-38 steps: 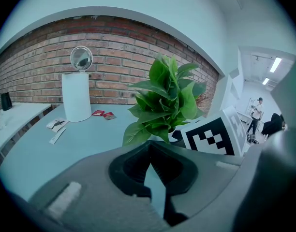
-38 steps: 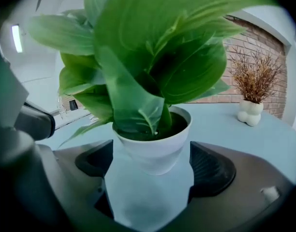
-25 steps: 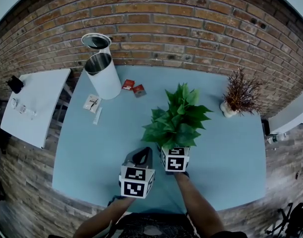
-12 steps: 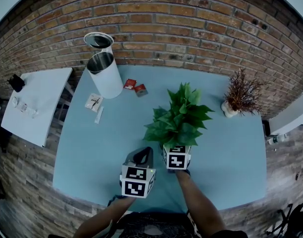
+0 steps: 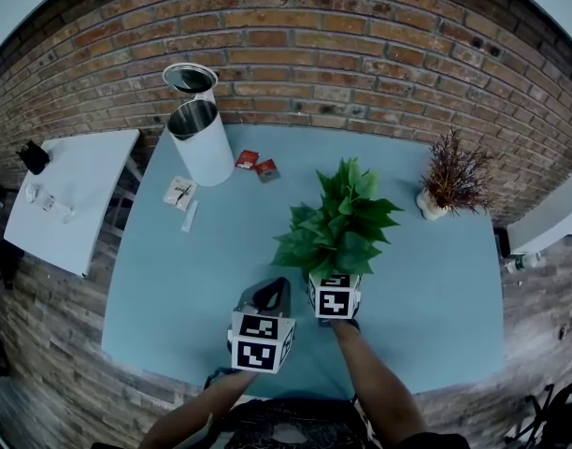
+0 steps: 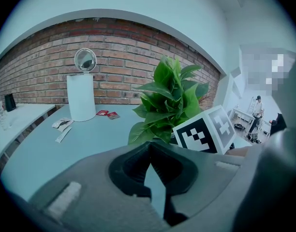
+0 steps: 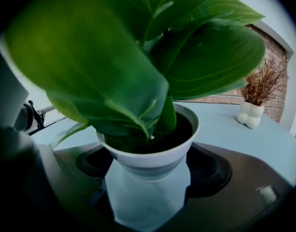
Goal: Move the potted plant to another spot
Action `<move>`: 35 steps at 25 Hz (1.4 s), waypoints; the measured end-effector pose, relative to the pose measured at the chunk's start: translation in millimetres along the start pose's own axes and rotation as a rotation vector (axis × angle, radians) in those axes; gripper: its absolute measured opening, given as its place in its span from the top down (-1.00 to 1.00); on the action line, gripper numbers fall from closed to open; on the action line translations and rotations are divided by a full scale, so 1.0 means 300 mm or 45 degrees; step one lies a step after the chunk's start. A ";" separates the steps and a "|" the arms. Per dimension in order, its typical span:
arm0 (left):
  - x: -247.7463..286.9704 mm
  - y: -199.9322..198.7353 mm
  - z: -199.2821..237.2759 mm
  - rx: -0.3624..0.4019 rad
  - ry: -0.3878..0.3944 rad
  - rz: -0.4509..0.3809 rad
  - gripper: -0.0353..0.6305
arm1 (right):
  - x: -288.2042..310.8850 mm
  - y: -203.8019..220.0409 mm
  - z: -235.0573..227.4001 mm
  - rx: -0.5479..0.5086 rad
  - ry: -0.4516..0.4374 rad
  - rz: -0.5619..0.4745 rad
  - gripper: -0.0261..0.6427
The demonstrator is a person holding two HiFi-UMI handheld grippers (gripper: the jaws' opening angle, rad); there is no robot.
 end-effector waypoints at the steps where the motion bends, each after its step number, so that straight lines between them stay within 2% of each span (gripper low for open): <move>1: -0.004 0.000 -0.002 0.002 0.001 -0.003 0.90 | -0.005 0.002 0.002 -0.001 0.001 0.002 -0.48; 35: -0.148 0.077 -0.029 0.054 0.073 -0.026 0.90 | -0.154 0.106 0.109 0.009 0.035 0.014 -0.48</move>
Point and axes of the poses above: the fingertips, and each gripper's own axes: x forward along the fingers, z to its left, y out of its underside, the point moved 6 cm from there along -x, backward along the fingers, and after that the axes turned 13 degrees about -y, right-handed, at the moved point
